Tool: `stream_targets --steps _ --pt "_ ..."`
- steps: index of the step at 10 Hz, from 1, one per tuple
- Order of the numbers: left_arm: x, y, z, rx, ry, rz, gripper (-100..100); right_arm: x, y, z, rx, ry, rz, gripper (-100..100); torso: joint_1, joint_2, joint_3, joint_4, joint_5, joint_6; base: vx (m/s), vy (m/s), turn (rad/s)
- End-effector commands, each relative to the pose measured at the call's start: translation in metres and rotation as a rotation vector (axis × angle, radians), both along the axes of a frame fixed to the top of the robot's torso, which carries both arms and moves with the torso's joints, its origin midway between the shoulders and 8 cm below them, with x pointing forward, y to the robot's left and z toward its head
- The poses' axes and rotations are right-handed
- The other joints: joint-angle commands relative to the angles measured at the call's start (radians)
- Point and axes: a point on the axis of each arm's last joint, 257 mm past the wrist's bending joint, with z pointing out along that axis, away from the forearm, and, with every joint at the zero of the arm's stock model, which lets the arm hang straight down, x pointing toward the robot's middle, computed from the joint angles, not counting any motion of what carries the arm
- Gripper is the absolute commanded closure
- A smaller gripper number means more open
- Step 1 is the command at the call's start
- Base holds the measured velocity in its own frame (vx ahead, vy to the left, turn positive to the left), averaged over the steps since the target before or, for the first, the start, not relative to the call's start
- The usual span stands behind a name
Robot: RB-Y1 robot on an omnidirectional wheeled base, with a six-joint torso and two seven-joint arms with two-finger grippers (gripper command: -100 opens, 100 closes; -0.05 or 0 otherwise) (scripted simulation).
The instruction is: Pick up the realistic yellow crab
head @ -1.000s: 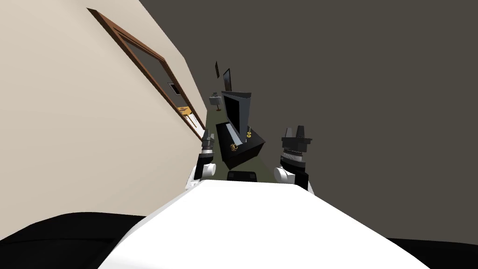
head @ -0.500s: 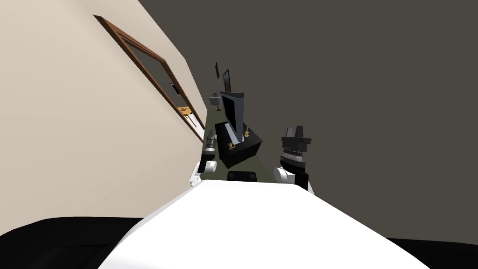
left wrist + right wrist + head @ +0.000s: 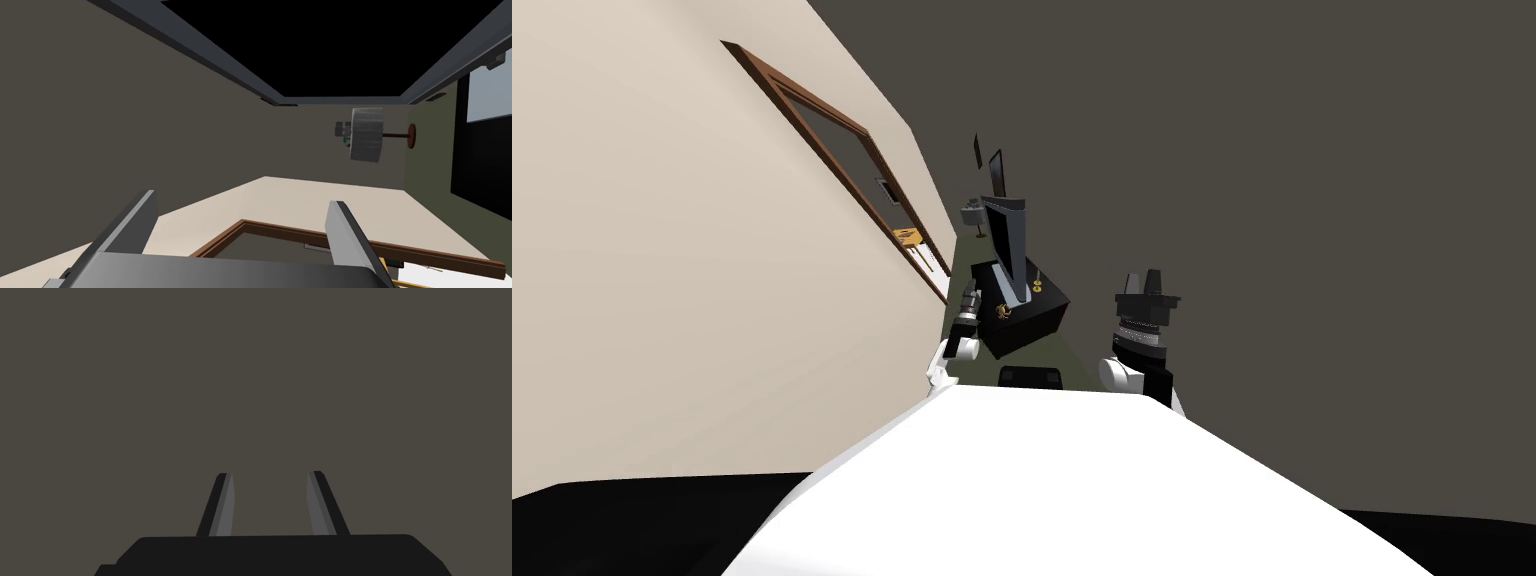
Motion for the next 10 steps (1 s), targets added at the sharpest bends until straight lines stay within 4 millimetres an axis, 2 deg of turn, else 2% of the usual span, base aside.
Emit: stream_targets --steps 1,4,5,6,7,8,9,10 --pt "0.014 0.005 -0.012 -0.009 0.039 -0.003 -100 0.0 0.0 0.0 0.0 0.0 0.0 0 0.0 0.0 0.0 0.0 0.0 0.0 -0.023 -0.118 0.032" --pt "0.027 0.009 -0.04 -0.018 0.103 0.001 -100 0.0 0.0 0.0 0.0 0.0 0.0 0 -0.002 0.0 0.0 0.0 -0.001 0.0 -0.026 -0.099 0.015" --pt "0.037 0.01 -0.042 -0.026 0.118 0.0 -100 0.0 0.0 0.0 0.0 0.0 0.0 0 0.0 0.0 0.0 0.0 0.0 0.0 -0.019 -0.089 0.026" --pt "0.038 0.012 -0.054 -0.027 0.142 0.004 -100 0.0 0.0 0.0 0.0 0.0 0.0 0 0.0 0.0 0.0 0.0 0.0 0.0 -0.011 -0.074 0.012" --pt "0.048 0.014 -0.06 -0.036 0.167 0.005 -100 0.0 0.0 0.0 0.0 0.0 0.0 0 0.001 -0.001 0.0 0.0 0.0 0.0 -0.005 -0.083 0.02" --pt "0.048 0.016 -0.07 -0.037 0.185 0.008 -100 0.0 0.0 0.0 0.0 0.0 0.0 0 0.0 -0.001 -0.001 0.0 0.0 0.0 -0.005 -0.073 0.014" --pt "0.048 0.016 -0.072 -0.037 0.19 0.008 -100 0.0 0.0 0.0 0.0 0.0 0.0 0 0.001 -0.001 -0.001 0.0 0.0 0.0 -0.006 -0.028 0.001" --pt "0.059 0.018 -0.078 -0.047 0.213 0.01 -100 0.0 0.0 0.0 0.0 0.0 0.0 0 0.003 -0.001 0.0 0.0 0.0 0.0 -0.006 -0.052 0.017"
